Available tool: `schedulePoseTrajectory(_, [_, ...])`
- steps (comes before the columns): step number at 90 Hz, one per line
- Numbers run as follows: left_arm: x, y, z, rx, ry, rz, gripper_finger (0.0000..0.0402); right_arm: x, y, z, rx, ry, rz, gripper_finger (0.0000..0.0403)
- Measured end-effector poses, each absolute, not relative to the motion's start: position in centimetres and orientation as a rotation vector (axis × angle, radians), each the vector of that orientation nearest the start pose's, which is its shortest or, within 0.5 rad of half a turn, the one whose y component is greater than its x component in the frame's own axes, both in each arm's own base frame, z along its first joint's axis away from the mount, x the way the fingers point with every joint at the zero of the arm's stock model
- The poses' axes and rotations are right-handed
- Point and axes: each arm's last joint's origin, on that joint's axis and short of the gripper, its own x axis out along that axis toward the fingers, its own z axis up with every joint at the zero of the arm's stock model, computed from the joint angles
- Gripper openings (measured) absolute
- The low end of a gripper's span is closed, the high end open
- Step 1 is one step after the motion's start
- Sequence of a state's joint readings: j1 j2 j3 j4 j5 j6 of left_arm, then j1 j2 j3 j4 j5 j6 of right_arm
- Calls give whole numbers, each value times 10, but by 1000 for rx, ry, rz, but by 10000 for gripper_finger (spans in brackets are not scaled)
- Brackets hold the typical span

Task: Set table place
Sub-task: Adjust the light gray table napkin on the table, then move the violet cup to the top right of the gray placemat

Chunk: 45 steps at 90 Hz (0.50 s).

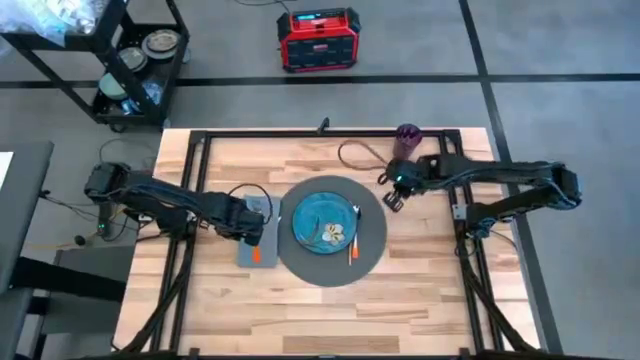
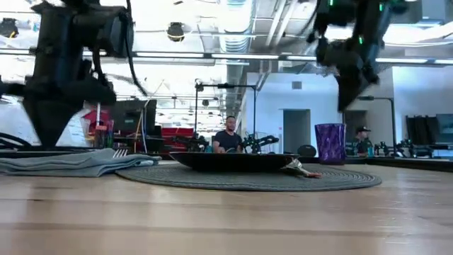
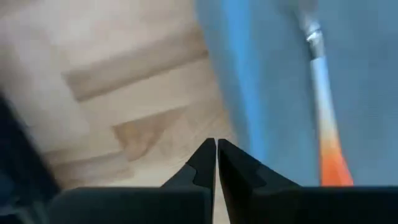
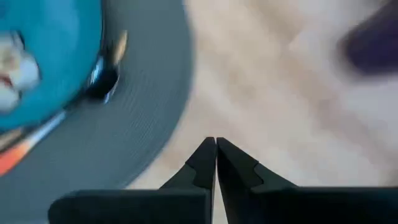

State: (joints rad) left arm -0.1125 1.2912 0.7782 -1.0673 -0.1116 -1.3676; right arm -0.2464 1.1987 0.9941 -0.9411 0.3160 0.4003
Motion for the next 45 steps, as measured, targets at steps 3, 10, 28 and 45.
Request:
schedulePoseTrajectory(3, [188,-16,201,-885,1233,1021,0,204,-65,282,277,1022,-731,10])
schedulePoseTrajectory(10, [187,-9,225,-873,1107,978,2,196,-79,304,228,998,-743,27])
schedulePoseTrajectory(28, [202,12,287,-822,543,733,35,176,-127,329,290,960,-714,101])
schedulePoseTrajectory(45, [223,22,355,-559,-37,319,87,165,-169,323,330,1060,-766,185])
